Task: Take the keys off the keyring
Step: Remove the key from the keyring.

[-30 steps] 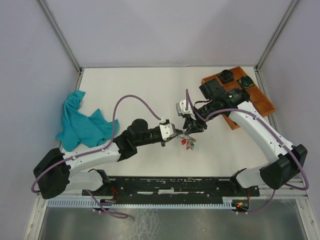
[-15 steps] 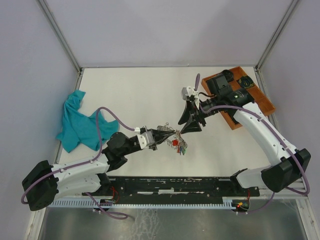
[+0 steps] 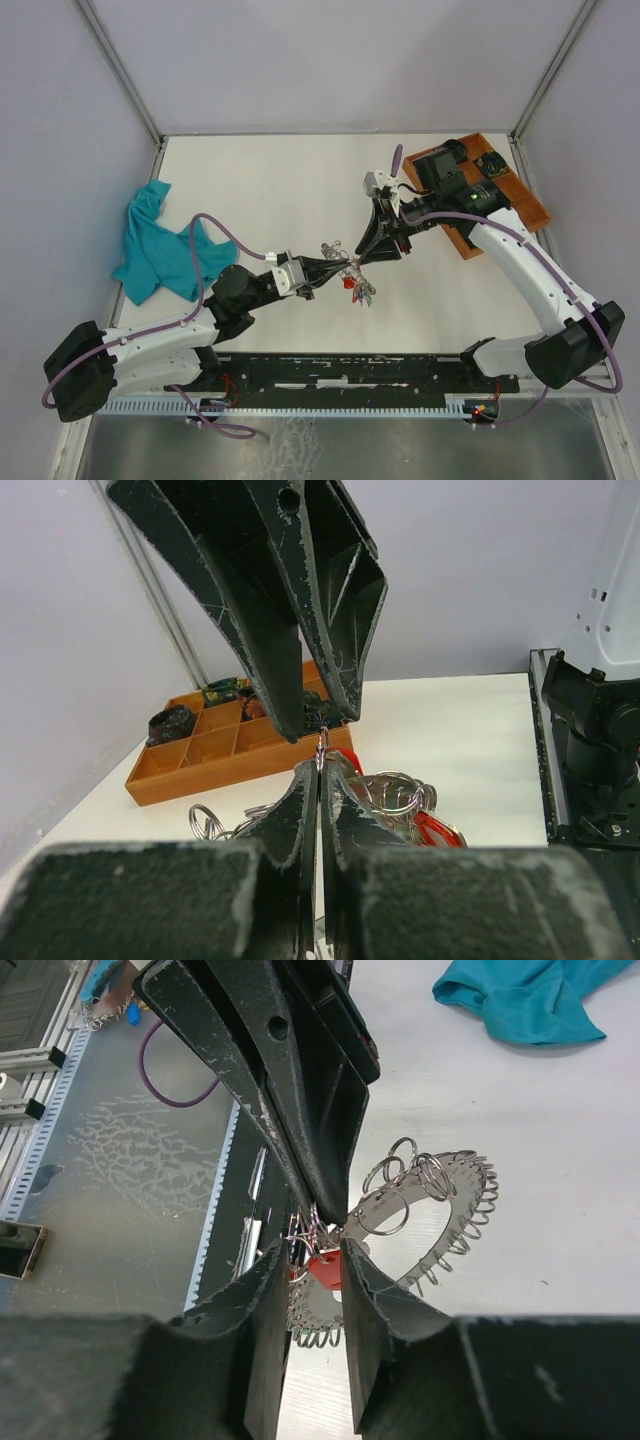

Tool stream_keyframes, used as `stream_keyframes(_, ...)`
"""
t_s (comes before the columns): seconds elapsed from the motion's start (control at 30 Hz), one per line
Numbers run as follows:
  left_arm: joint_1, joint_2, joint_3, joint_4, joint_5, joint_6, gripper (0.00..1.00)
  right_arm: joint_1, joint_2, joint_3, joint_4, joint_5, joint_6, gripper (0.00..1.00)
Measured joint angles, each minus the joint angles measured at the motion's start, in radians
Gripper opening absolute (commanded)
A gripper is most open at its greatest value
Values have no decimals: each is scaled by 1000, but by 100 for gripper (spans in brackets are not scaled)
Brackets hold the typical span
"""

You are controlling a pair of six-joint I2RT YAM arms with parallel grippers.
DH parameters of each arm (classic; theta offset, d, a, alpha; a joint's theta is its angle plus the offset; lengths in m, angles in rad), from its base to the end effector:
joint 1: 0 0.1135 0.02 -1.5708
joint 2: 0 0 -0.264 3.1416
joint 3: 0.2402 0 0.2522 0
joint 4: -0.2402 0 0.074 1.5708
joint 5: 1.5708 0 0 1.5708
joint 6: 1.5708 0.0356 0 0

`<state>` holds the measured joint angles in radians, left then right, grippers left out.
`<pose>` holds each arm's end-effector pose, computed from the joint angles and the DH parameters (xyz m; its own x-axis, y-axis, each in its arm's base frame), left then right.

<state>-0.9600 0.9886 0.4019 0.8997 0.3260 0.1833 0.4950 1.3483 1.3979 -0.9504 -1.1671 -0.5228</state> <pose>0.1137 -0.1823 0.2815 0.3469 -0.1945 -0.9175 0.9027 0.3348 0.2704 0.2115 0.1514 0.3741 -0.2535 -0.3597 -0.8979 -0.9415 -0.1214 0.3145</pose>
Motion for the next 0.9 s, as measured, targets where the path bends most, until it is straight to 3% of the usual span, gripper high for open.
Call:
stream_keyframes(0.13,0,0,0,0,-11,-10,3,23,-1,0,1,21,-2,21)
stream_keyframes(0.17,0,0,0,-2,-10,-11,3,29,-1,0,2,29,-1,13)
stream_keyframes(0.37,-1,0,0,-11,-13,-16,3,34,-5,0,12,60,3,1)
stream_keyframes(0.9,-1,-48,0,-8,-37,-56,3,40,-16,-27,69,115,37,1)
